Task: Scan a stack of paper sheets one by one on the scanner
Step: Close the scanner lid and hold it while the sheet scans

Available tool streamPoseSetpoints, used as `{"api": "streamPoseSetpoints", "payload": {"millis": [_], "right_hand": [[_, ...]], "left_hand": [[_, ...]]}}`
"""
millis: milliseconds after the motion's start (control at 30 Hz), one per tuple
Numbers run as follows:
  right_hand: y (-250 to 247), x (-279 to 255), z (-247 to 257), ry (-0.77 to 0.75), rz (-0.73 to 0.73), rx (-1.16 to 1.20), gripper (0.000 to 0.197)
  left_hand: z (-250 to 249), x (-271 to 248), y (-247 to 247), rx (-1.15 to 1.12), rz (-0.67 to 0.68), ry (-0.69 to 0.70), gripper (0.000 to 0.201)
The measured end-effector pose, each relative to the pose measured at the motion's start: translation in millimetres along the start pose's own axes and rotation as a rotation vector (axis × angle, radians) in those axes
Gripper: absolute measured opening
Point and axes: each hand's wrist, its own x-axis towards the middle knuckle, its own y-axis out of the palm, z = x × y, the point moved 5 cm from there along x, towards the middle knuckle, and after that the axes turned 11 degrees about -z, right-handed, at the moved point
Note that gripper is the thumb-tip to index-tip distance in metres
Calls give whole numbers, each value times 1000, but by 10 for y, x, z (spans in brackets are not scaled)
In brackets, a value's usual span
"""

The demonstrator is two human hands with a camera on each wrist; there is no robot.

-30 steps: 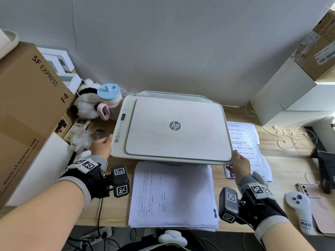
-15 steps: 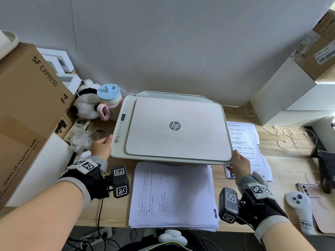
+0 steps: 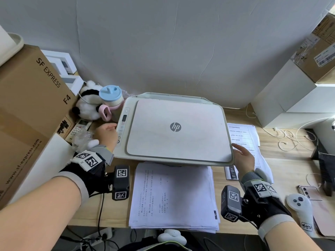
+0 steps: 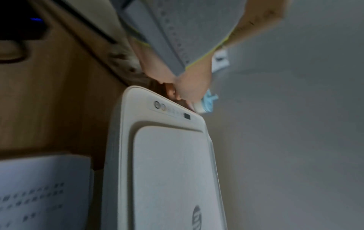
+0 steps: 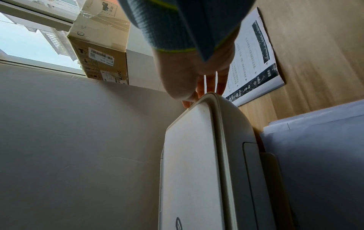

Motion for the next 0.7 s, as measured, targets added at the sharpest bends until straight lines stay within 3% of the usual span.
{"api": "streamPoseSetpoints", "payload": {"millis": [167,267,367,433,467,567,700], "right_hand": [[26,-33,56,10,42,-10,27],[-2,-65,187,66,75,73,27],[-52,-90,371,103,130,223,17],[-50,-84,568,103,177,358,20],[-37,-68,676,109,196,423,21],[55,-9,1083,113,241,558,28],[205,22,1583,22,333,686,32]], "left_hand": [[-73,-34,316,123,279,-22,20],[-78,-5,386,105,305,-109,27],[-216,32,342,-61,275,-249,13],[-338,150,341,-266,236,-354,49],[-464,175,325,-355,220,-384,50],[-871,221,344,-658,200,-459,21],[-1354,292,284,-760,100,-442,29]]}}
